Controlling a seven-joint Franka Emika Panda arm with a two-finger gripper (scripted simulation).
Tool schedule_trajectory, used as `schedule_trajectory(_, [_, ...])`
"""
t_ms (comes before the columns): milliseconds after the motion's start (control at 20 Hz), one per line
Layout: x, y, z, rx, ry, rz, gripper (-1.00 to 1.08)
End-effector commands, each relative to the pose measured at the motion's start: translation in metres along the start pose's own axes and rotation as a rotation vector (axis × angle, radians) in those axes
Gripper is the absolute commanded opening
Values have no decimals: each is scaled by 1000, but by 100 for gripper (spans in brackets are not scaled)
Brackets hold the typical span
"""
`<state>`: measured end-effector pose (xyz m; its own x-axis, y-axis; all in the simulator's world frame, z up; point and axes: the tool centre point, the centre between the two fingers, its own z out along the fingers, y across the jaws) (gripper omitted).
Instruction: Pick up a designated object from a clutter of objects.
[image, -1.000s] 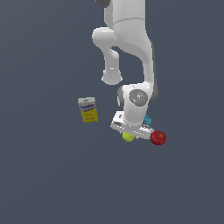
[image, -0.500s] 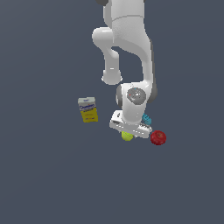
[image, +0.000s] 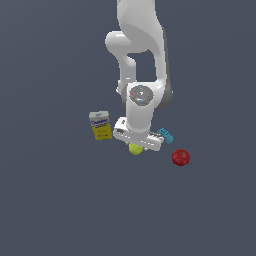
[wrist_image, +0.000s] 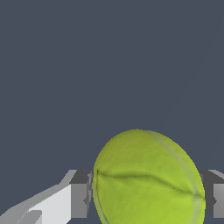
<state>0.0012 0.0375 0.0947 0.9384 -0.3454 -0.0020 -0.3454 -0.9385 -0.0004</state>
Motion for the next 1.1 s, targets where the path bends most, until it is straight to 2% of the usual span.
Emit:
schedule_trajectory(0, [4,19,-20,2,2,1,-100])
schedule_trajectory(1050, [38,211,-209,2,1,2,-100])
